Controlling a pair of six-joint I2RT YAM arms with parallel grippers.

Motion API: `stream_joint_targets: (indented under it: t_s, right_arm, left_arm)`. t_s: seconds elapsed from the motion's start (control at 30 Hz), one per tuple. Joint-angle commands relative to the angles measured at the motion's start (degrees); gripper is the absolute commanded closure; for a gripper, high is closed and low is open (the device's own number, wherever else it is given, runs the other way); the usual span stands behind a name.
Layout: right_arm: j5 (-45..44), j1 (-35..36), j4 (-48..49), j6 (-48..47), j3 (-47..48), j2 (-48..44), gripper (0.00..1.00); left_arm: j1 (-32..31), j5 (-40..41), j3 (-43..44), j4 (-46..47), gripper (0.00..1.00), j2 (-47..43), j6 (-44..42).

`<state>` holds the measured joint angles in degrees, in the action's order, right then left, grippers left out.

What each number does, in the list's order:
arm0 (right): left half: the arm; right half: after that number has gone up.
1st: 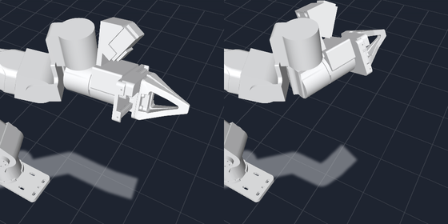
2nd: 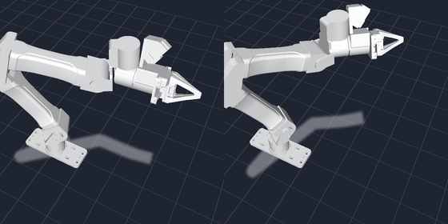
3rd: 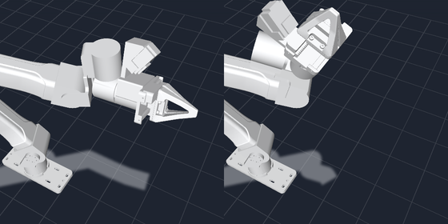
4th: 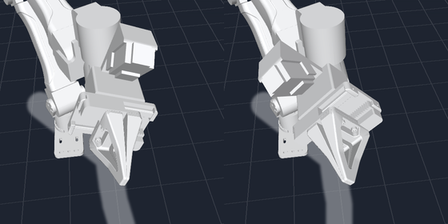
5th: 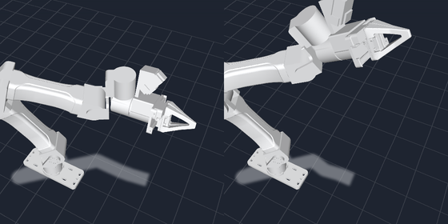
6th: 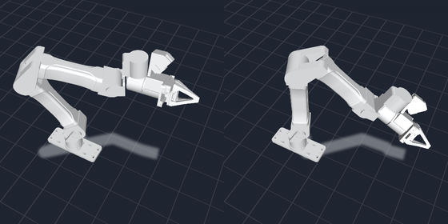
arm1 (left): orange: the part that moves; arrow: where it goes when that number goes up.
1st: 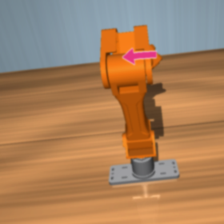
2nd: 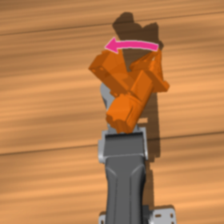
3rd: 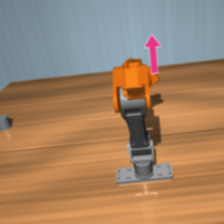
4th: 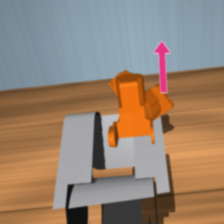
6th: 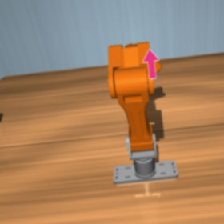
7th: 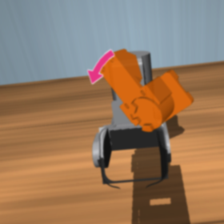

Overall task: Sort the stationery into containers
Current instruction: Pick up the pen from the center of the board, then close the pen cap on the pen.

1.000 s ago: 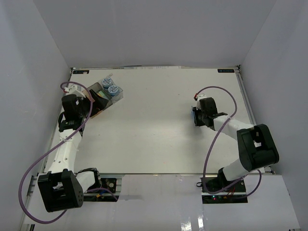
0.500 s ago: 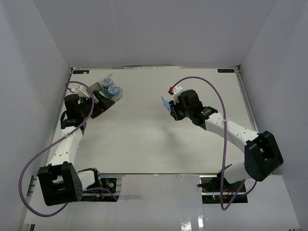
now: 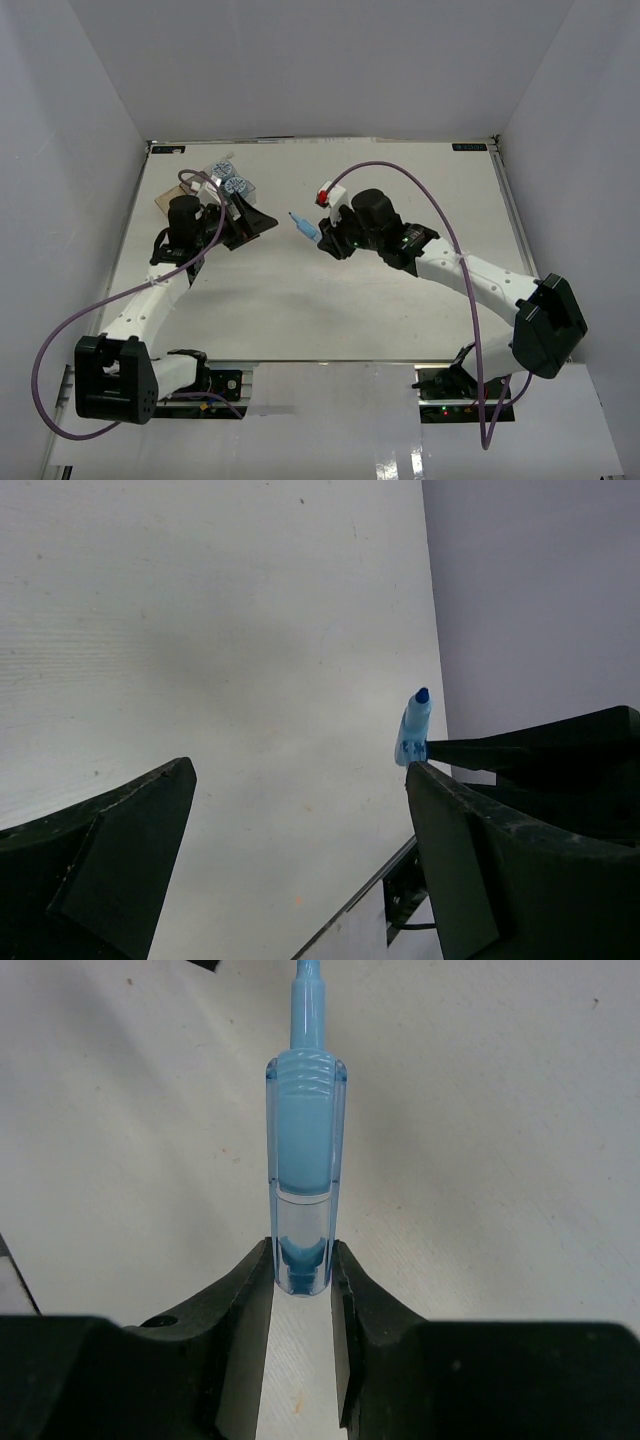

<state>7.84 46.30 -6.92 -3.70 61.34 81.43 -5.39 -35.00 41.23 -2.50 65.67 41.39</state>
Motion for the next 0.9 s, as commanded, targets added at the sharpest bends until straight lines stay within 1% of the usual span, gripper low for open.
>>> stream_joint_targets:
  t_s: [0.0,0.13,0.27,0.6,0.87]
  right_arm:
    - [2.09,1.24,4.54,-0.87,0.36,-2.76,0.75]
    - [1.83,2.12,5.51,-0.69,0.01,-3.47,0.75]
    - [2.01,2.39,6.21,-0.43,-0.17,-3.56,0.75]
    - [1.75,3.00,6.21,-0.43,-0.70,-3.64,0.75]
    - [0.87,3.18,6.04,-0.60,-0.61,-3.21,0.75]
  left_arm:
    - [-2.43,2.66,2.45,2.06,0.03,1.91,2.64]
    - [-4.19,3.01,2.54,5.13,0.04,3.41,5.28]
    - [-5.68,4.15,2.80,5.75,0.04,3.77,5.72]
    - [-6.04,5.56,3.50,7.86,0.06,3.50,7.22]
    - [-6.13,5.03,3.59,9.00,0.06,2.97,7.57]
